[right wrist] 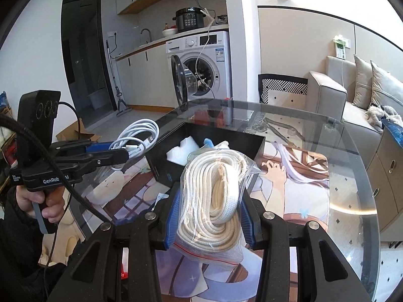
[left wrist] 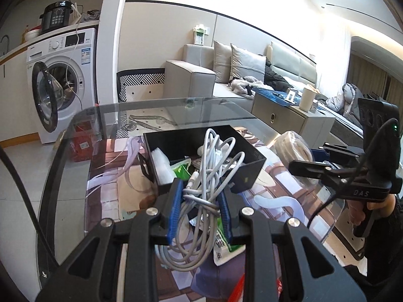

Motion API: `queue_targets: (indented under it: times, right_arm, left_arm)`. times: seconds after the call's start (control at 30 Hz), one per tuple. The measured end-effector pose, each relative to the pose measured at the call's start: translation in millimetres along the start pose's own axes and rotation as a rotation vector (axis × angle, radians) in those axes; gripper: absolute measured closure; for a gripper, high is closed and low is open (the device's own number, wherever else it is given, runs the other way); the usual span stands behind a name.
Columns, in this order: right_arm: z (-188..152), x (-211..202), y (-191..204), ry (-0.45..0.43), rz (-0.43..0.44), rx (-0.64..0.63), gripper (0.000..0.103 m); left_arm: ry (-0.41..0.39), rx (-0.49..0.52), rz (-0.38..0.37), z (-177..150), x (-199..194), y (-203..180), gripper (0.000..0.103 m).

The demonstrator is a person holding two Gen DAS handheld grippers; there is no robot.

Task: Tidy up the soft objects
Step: 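Carry the cable coil with left tool while right tool carries the bagged rope into the box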

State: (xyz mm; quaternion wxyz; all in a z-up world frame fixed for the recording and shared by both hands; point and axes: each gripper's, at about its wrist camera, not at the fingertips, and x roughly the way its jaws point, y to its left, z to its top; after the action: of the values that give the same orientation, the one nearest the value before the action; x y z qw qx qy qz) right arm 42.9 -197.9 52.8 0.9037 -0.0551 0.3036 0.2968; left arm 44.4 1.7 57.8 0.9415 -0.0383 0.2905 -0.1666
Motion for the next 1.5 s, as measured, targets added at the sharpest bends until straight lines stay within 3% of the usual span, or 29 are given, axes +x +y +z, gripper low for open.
queue_targets:
  times: [0.7,1.17,1.5]
  right_arm:
    - [31,43,-24,-0.026,-0.019,0.065,0.061]
    - [48,98,-34,0.014,-0.111,-0.002,0.061]
    - [48,122,-31,0.042,-0.104,-0.033,0.061]
  left_arm:
    - [0.001,-0.023,0.085,29,52,7,0.077]
    - [0.013,-0.017,0.116,43,87,18,0.077]
    - [0.043,-0.002,0.109,39,105,19,0.077]
